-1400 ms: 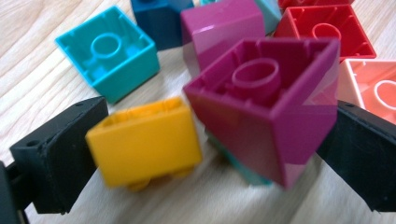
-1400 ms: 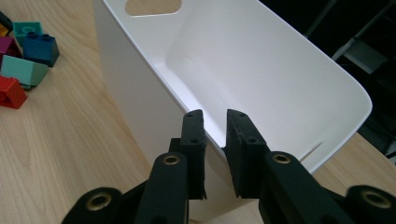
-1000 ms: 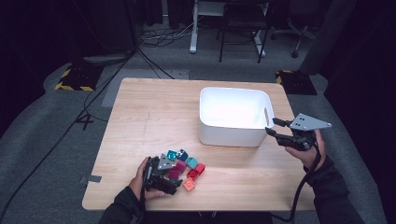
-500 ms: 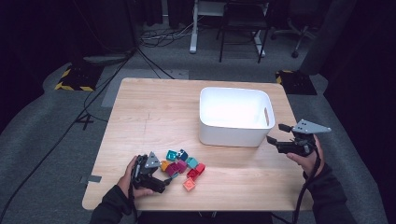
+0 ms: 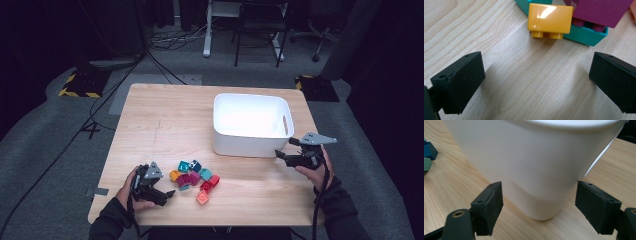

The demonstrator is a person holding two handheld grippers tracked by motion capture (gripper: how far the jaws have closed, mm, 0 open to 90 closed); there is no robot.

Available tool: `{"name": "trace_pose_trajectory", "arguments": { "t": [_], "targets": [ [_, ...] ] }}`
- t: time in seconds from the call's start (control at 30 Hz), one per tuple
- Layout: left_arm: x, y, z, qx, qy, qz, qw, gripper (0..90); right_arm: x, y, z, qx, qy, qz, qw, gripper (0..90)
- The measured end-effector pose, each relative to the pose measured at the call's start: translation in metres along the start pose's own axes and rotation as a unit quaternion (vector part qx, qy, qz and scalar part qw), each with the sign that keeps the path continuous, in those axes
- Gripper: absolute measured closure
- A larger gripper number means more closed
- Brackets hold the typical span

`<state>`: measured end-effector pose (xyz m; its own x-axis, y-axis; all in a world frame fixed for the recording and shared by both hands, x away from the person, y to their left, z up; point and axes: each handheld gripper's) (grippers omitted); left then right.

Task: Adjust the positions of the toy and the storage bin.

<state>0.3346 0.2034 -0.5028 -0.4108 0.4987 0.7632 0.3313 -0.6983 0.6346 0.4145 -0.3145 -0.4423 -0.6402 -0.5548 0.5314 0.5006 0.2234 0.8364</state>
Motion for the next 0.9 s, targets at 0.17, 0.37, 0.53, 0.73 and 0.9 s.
{"name": "trace_pose_trajectory", "arguments": {
  "t": [0.17,0.37,0.53,0.73,0.9],
  "targets": [
    [-0.005,0.005,0.000,-0.001,-0.004,-0.004,1.0000,0.5,-0.003,-0.012,-0.002,-0.009,0.007,0.011,0.9999,24.9],
    [-0.018,0.023,-0.004,-0.023,-0.026,-0.010,0.9994,2.5,-0.002,-0.030,-0.002,0.002,-0.001,0.034,0.9994,25.0],
    [-0.027,0.035,-0.010,-0.043,-0.040,-0.017,0.9981,6.7,0.002,-0.042,-0.005,-0.001,-0.001,0.045,0.9990,25.5],
    [-0.038,0.050,-0.021,-0.048,-0.048,-0.021,0.9975,8.2,0.005,-0.054,-0.007,-0.006,-0.007,0.057,0.9984,25.6],
    [-0.047,0.063,-0.030,-0.052,-0.049,-0.020,0.9973,8.1,0.006,-0.062,-0.010,-0.011,-0.003,0.064,0.9979,25.7]
  ]
}}
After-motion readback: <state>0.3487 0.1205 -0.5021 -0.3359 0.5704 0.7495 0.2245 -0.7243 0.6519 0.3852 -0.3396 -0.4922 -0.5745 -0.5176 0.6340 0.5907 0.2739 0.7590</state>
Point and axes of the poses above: each handheld gripper's, and its own axes: x roughly backward along the jaws, y roughly out of its top, z roughly to its left, and after that the axes turned 12 degrees about -x, right-handed
